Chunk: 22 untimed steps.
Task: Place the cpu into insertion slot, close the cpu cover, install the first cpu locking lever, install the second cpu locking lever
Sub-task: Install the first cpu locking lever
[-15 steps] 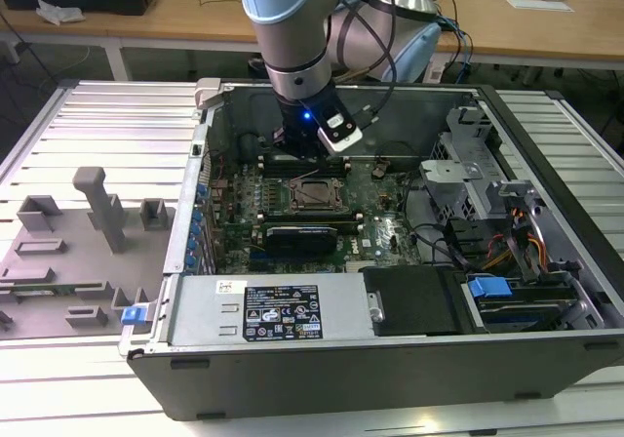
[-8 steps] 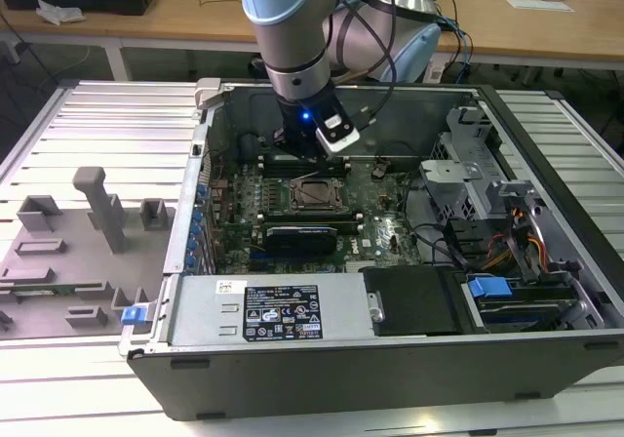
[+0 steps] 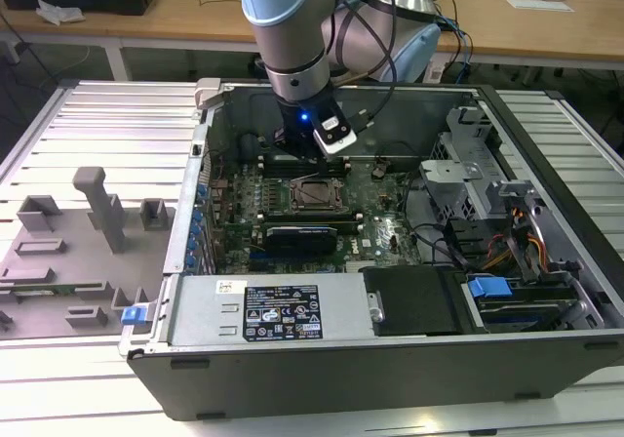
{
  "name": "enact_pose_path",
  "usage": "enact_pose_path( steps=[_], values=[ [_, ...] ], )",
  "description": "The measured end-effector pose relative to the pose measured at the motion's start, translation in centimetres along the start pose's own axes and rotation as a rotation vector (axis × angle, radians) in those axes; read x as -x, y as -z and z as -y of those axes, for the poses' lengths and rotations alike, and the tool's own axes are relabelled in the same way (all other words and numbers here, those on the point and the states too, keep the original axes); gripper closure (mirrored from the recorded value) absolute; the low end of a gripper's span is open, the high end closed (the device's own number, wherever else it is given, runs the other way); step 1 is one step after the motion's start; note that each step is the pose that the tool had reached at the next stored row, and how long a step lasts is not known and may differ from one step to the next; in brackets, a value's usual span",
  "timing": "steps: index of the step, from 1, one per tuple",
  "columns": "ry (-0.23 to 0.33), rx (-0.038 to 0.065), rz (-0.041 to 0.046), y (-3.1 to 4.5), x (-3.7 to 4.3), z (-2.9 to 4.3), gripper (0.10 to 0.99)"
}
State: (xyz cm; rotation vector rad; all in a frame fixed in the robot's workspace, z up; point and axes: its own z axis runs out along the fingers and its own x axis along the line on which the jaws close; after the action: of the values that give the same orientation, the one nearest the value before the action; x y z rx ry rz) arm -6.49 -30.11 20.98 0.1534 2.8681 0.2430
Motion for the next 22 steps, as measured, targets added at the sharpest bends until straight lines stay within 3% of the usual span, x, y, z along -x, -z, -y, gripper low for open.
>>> enact_pose_path(
  steps=[12,19,22],
  values=[
    [-0.063,-0.016,0.0117,-0.19,-0.34,-0.10,0.980],
    [-0.086,-0.021,0.0160,-0.45,-0.44,-0.51,0.980],
    [-0.120,-0.030,0.0223,-0.57,-0.47,-0.49,0.980]
  ],
)
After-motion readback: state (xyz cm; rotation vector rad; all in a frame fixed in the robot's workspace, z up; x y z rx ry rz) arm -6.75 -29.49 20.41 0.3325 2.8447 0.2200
